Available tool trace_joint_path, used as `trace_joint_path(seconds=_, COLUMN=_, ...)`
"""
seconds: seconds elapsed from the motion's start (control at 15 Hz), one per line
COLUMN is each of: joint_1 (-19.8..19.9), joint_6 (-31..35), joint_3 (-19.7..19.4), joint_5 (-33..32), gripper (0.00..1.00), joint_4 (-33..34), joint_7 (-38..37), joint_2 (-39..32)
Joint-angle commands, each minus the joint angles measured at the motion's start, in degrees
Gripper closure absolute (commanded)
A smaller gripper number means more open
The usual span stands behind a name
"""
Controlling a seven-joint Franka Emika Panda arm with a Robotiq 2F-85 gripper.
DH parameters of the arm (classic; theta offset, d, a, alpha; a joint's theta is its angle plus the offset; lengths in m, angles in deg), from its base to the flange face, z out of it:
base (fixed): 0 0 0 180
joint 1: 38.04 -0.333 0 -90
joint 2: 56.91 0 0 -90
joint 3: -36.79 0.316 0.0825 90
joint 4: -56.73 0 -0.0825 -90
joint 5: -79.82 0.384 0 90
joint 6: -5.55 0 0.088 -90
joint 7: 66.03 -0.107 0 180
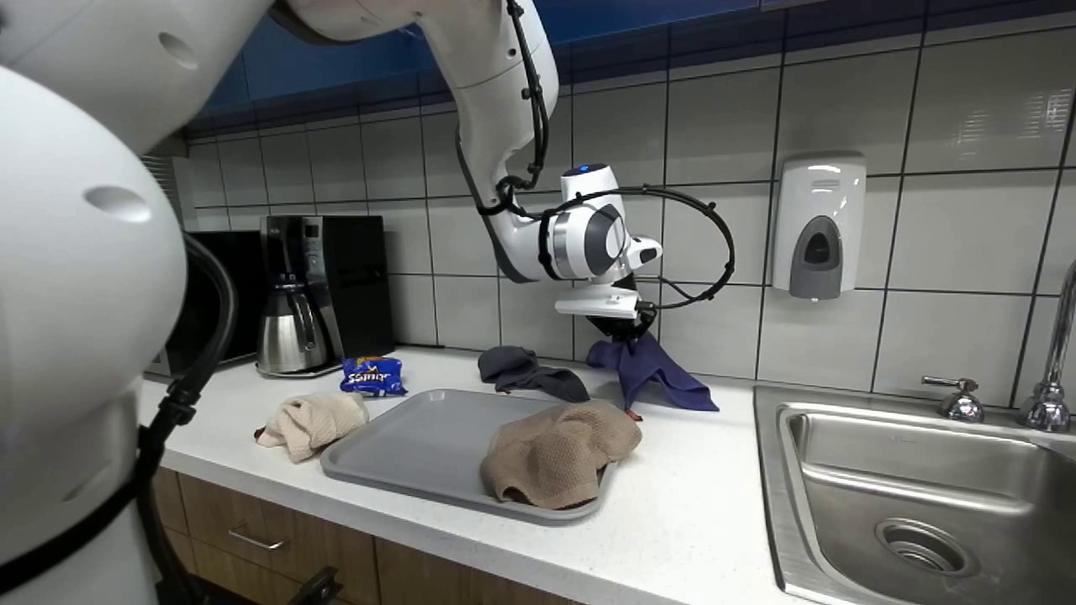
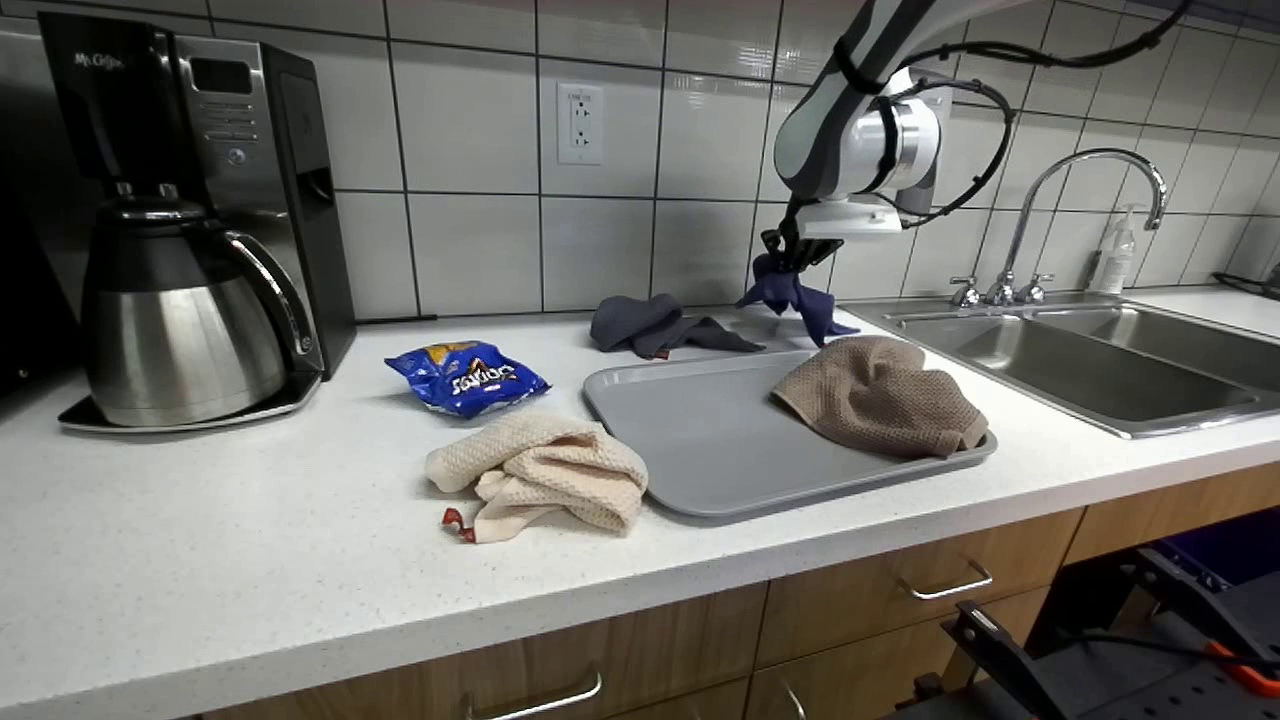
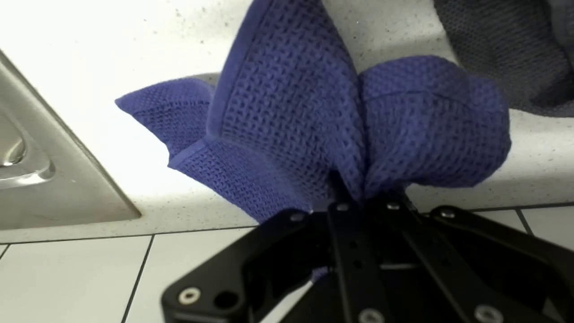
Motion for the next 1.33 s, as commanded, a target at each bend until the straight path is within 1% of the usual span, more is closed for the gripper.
trace_joint_path(seconds=0.0, joint_1=-0.25, joint_6=2.85, joint_3=-0.11, joint_5=-1.26, gripper=0.98, joint_4=-8.47, joint_7=1.71, joint_2=6.63)
trace_joint_path(seconds=0.47, joint_1=-1.65, joint_6=6.17, joint_3=-0.77, joint_5=-3.66, gripper=0.98, joint_4=-17.45, joint_7=2.21, joint_2=13.76)
trace_joint_path(seconds=0.8, joint_1=-2.06, joint_6=8.43, joint_3=-0.23, joint_5=-5.15, gripper=0.98, joint_4=-22.72, joint_7=3.1, joint_2=18.62)
trace_joint_path(seconds=1.07, joint_1=-2.01, joint_6=9.4, joint_3=2.0, joint_5=-4.77, gripper=0.98, joint_4=-26.22, joint_7=4.85, joint_2=22.21)
trace_joint_path(seconds=1.2, joint_1=-1.84, joint_6=9.69, joint_3=3.74, joint_5=-4.35, gripper=0.98, joint_4=-27.89, joint_7=6.03, joint_2=23.79)
trace_joint_path(seconds=1.27, joint_1=-1.37, joint_6=9.41, joint_3=5.25, joint_5=-3.75, gripper=0.98, joint_4=-28.63, joint_7=7.08, joint_2=24.6)
